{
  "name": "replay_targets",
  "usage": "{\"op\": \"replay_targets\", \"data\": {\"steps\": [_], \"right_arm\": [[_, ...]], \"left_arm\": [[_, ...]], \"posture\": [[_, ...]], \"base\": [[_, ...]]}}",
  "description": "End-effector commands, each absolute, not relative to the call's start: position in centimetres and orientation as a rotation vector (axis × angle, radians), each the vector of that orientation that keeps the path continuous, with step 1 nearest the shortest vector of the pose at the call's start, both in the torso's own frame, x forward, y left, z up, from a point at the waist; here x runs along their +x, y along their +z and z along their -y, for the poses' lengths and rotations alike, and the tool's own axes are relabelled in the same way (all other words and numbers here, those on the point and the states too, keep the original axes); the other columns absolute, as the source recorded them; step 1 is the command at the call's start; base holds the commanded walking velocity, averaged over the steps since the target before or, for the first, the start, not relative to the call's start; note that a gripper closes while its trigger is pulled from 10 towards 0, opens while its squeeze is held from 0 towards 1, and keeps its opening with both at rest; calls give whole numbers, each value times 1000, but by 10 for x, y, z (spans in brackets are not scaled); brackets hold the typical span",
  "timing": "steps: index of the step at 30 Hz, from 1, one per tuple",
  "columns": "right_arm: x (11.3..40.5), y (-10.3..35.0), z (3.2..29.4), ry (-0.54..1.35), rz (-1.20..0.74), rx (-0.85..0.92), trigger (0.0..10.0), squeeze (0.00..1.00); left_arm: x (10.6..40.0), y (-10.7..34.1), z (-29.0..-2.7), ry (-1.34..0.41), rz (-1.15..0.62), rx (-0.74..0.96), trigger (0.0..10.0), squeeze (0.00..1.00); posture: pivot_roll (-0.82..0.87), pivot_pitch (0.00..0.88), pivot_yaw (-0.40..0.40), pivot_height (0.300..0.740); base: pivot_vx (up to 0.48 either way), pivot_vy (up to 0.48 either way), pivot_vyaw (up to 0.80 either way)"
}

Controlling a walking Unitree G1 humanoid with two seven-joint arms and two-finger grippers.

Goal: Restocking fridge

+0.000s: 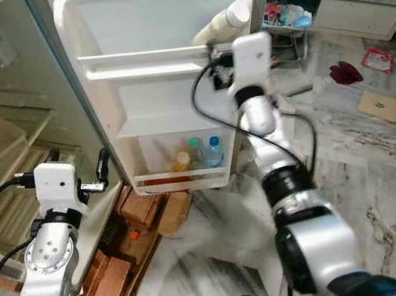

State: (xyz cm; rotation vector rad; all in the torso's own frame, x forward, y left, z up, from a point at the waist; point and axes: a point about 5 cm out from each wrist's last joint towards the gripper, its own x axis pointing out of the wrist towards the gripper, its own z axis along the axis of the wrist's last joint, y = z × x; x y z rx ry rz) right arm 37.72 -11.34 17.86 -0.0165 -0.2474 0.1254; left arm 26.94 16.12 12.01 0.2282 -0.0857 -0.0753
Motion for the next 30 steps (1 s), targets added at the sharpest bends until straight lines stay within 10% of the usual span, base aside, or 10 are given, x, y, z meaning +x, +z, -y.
{"op": "replay_targets", "data": {"steps": [1,30], "right_arm": [[377,184,112,145,263,-14,10000,0],[384,202,118,2,274,66,10000,0]], "left_arm": [[269,120,-160,-81,91,229,10000,0],[265,120,-161,-81,86,233,10000,0]], "posture": [[99,94,-85,740],[116,118,-86,740]], "base": [[0,0,0],[0,0,0]]}}
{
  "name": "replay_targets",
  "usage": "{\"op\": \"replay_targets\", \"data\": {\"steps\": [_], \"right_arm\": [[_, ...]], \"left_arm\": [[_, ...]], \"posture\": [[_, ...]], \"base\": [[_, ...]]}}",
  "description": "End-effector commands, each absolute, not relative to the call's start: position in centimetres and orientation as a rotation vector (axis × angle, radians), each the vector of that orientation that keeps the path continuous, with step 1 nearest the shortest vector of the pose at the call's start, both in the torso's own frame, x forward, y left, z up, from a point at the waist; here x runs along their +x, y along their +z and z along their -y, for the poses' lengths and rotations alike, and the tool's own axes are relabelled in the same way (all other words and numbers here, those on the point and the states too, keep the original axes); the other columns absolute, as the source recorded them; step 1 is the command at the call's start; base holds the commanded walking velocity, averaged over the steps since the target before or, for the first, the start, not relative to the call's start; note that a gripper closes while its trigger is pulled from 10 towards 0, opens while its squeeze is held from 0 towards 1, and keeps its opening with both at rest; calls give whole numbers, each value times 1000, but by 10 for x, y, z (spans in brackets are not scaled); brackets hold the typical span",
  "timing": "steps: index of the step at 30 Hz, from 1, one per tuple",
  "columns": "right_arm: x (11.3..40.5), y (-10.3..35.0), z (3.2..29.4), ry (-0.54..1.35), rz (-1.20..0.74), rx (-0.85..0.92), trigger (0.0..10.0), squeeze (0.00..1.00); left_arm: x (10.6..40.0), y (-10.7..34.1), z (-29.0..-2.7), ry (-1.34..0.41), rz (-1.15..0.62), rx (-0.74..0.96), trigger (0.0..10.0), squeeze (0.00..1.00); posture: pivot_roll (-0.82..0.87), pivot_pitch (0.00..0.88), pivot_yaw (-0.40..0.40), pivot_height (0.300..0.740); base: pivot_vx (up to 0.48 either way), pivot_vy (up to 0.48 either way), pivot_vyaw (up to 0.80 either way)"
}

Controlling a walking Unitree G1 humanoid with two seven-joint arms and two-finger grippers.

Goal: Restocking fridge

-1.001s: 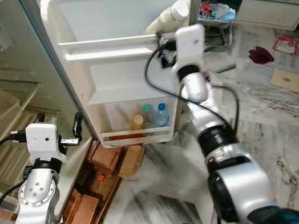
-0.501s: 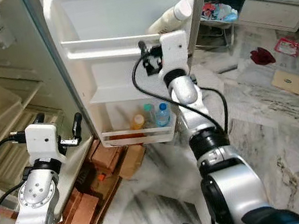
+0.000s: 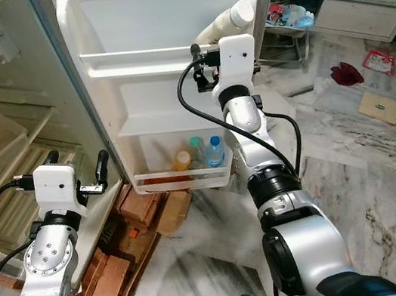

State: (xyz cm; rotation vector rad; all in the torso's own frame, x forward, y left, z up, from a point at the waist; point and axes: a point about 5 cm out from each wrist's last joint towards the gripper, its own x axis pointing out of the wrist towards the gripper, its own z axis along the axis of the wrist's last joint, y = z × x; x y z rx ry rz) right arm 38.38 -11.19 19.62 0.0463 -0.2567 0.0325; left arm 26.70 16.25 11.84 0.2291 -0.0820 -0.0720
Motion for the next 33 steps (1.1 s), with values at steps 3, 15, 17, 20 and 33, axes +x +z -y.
{"op": "replay_targets", "data": {"steps": [3,15,17,20,33], "right_arm": [[389,208,125,-8,282,63,10000,0],[403,234,120,55,303,99,10000,0],[404,235,111,118,298,122,10000,0],[404,234,95,218,279,153,10000,0],[403,230,81,321,268,167,10000,0]], "left_arm": [[263,120,-161,-84,83,234,10000,0],[257,118,-163,-91,66,240,10000,0],[256,118,-162,-92,64,241,10000,0],[257,118,-162,-92,62,242,10000,0],[257,118,-163,-77,61,241,10000,0]], "posture": [[116,130,-80,740],[125,158,-81,740],[124,159,-81,740],[125,158,-84,740],[121,158,-96,740]], "base": [[0,0,0],[0,0,0],[0,0,0],[0,0,0],[0,0,0]]}}
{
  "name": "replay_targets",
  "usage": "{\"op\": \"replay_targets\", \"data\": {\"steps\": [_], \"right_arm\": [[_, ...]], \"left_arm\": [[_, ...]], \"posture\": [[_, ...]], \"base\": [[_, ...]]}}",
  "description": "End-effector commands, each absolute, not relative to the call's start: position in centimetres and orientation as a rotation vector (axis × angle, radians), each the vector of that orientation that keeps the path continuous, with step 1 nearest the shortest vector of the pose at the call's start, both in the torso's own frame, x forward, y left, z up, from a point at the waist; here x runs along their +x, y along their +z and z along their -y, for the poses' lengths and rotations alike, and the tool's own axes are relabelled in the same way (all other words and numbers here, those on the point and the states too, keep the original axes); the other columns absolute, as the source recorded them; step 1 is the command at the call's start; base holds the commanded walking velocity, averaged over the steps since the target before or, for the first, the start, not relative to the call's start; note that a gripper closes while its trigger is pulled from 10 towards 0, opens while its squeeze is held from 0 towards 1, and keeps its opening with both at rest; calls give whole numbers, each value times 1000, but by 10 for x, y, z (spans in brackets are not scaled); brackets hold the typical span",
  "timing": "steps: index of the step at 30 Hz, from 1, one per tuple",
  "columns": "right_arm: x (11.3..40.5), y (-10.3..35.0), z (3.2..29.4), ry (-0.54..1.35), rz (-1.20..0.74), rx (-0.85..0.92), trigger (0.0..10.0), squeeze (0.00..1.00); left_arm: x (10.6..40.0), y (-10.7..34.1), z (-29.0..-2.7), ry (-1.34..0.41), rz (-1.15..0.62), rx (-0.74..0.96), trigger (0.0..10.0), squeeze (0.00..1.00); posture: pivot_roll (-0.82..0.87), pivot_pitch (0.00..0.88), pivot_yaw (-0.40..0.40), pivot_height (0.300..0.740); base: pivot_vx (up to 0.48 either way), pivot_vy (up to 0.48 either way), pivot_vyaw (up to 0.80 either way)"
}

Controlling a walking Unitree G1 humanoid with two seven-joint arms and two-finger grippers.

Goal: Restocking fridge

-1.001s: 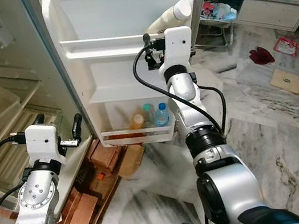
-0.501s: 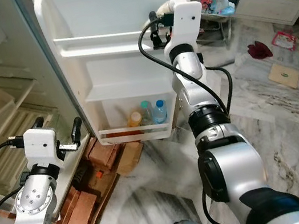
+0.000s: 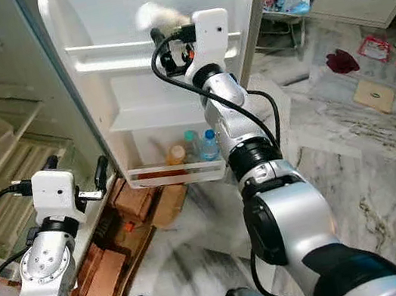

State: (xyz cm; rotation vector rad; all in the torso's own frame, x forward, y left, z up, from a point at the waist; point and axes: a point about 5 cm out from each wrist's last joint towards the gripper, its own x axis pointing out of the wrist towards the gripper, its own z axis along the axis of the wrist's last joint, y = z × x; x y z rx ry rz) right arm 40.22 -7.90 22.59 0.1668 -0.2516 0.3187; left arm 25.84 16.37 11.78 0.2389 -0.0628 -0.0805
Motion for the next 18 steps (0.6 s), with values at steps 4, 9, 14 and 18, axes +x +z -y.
{"op": "replay_targets", "data": {"steps": [4,9,14,18], "right_arm": [[403,226,85,320,267,164,10000,0],[400,219,94,300,269,152,10000,0],[387,208,113,236,330,101,10000,0],[374,198,124,200,354,69,10000,0]], "left_arm": [[259,118,-163,-74,63,240,10000,0],[260,118,-162,-74,65,239,10000,0],[262,120,-159,-83,84,225,10000,0],[265,122,-158,-89,94,228,10000,0]], "posture": [[119,152,-97,740],[120,142,-96,740],[120,106,-94,740],[115,88,-97,740]], "base": [[0,0,0],[0,0,0],[0,0,0],[0,0,0]]}}
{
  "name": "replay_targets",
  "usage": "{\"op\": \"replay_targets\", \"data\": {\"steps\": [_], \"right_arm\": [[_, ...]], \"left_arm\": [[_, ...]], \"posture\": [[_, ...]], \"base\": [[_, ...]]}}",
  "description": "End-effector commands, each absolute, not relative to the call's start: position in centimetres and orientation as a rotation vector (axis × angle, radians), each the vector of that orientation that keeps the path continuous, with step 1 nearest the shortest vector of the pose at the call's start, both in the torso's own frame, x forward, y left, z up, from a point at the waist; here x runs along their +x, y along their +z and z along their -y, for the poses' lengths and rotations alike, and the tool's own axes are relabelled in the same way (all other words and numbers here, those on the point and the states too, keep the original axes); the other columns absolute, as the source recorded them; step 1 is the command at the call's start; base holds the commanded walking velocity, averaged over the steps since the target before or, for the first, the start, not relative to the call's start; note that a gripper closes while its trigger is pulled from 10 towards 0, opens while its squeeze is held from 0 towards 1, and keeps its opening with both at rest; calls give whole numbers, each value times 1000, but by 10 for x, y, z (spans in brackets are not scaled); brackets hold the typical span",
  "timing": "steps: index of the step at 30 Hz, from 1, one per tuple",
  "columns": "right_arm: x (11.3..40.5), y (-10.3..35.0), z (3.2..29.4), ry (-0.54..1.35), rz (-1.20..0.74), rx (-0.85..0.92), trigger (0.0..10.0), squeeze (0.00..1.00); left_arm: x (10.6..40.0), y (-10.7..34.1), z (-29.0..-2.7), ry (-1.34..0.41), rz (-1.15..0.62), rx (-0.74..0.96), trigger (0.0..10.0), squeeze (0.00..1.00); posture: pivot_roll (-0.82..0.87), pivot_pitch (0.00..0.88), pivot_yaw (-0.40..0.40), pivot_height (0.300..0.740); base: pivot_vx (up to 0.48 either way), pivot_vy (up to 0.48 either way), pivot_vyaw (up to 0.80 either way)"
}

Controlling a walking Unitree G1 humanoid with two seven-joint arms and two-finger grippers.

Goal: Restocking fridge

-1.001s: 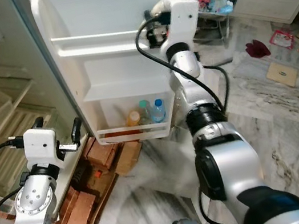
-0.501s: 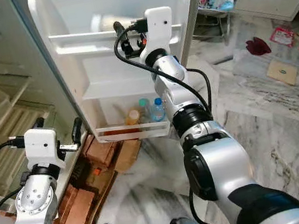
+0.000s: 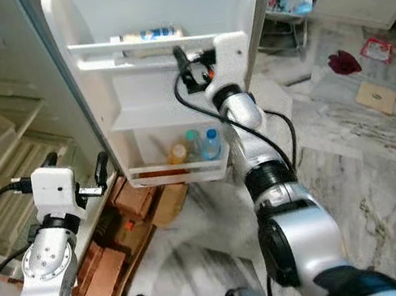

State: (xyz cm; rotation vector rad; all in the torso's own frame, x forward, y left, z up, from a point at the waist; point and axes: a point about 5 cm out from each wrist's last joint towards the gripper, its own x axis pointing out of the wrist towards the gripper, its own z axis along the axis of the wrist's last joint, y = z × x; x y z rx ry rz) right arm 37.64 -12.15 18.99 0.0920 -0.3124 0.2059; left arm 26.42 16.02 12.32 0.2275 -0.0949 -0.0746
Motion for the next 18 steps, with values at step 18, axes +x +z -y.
{"op": "replay_targets", "data": {"steps": [18], "right_arm": [[285,125,121,169,162,25,10000,0]], "left_arm": [[262,112,-155,-96,76,217,10000,0]], "posture": [[69,56,-86,740]], "base": [[0,-283,0]]}}
